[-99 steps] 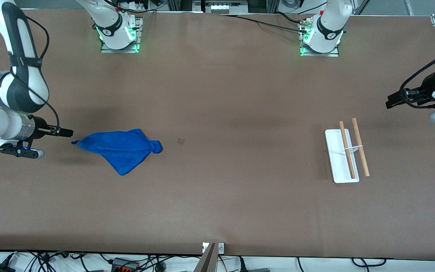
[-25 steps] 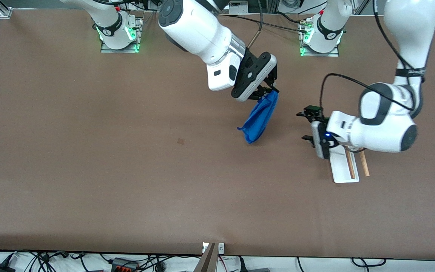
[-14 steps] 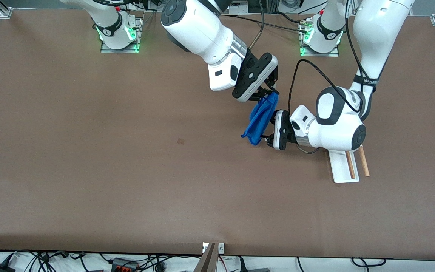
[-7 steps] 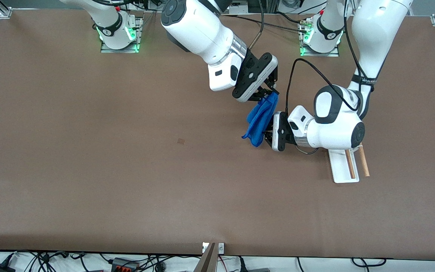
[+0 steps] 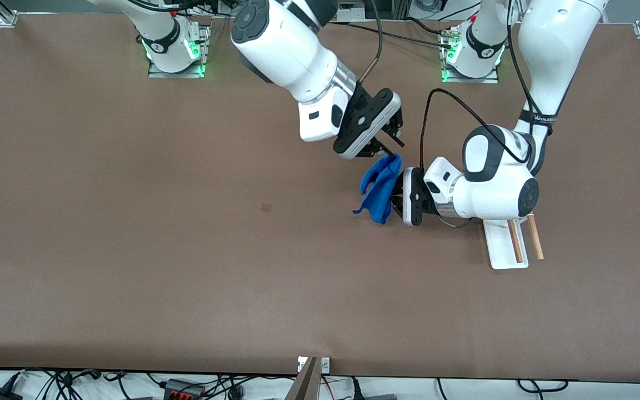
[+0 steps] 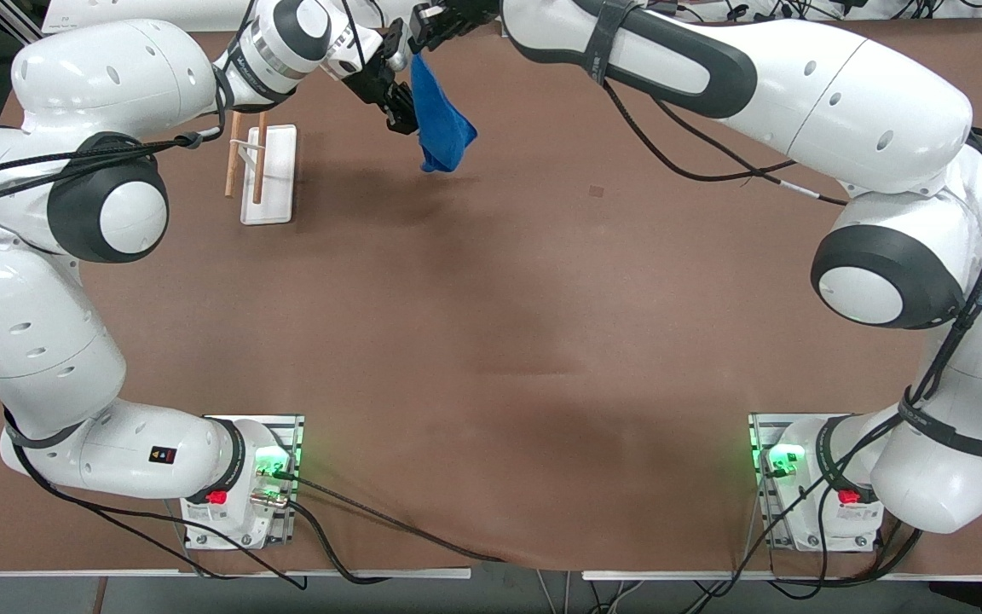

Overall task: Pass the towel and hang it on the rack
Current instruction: 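Carry the towel with the left gripper while the right gripper withdraws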

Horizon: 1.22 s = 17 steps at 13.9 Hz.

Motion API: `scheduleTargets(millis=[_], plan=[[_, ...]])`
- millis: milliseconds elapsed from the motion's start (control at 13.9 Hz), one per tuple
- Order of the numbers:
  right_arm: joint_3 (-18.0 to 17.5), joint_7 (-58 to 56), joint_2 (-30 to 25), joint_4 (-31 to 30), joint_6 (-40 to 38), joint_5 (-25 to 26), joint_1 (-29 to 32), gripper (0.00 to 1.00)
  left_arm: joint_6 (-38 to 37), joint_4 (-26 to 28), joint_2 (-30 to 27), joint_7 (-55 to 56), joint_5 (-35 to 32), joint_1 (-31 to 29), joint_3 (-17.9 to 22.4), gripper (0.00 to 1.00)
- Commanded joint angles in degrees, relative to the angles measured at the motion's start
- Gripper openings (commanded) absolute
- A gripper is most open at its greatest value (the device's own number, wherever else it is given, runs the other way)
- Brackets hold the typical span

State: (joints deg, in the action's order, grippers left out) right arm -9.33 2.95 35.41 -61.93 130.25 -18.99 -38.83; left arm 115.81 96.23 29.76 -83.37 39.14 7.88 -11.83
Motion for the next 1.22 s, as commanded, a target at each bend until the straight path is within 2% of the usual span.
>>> scheduleTargets(millis=[0, 215, 359, 503, 574, 718, 933, 1149], plan=[[1.0, 1.1, -2.0, 0.1, -6.4, 4.5, 2.1, 1.0, 0.1, 0.2, -1.4, 2.3, -1.3, -0.1, 0.1, 0.01], [4.1, 1.2, -4.5, 0.1, -16.1, 8.8, 3.5, 1.0, -0.8, 0.4, -2.7, 4.7, -4.0, -0.6, 0.5, 0.01], [7.5, 0.5, -5.4, 0.1, -21.7, 9.1, 4.3, 1.0, -2.8, 0.3, -4.2, 7.4, -8.1, -1.2, 0.7, 0.01], [9.4, 0.6, -5.9, 0.0, -27.9, 9.2, 6.6, 1.0, -6.7, 0.3, -6.4, 11.3, -9.7, -3.1, 1.7, 0.0], [10.0, 0.5, -5.8, -0.3, -30.3, 9.2, 8.7, 1.0, -7.9, 0.1, -7.9, 13.7, -12.9, -4.5, 2.2, 0.0], [10.4, 0.5, -6.0, -2.9, -32.4, 9.8, 13.8, 1.0, -11.3, -0.3, -9.7, 15.6, -16.0, -5.6, 3.1, 0.0], [10.4, 0.6, -5.9, -4.2, -33.7, 14.7, 20.1, 1.0, -15.7, -0.5, -11.7, 15.7, -19.0, -6.4, 7.4, 0.0], [10.4, 0.3, -6.2, -4.1, -35.3, 15.0, 26.2, 1.0, -16.8, -0.3, -13.1, 16.0, -25.0, -8.1, 8.5, 0.0]])
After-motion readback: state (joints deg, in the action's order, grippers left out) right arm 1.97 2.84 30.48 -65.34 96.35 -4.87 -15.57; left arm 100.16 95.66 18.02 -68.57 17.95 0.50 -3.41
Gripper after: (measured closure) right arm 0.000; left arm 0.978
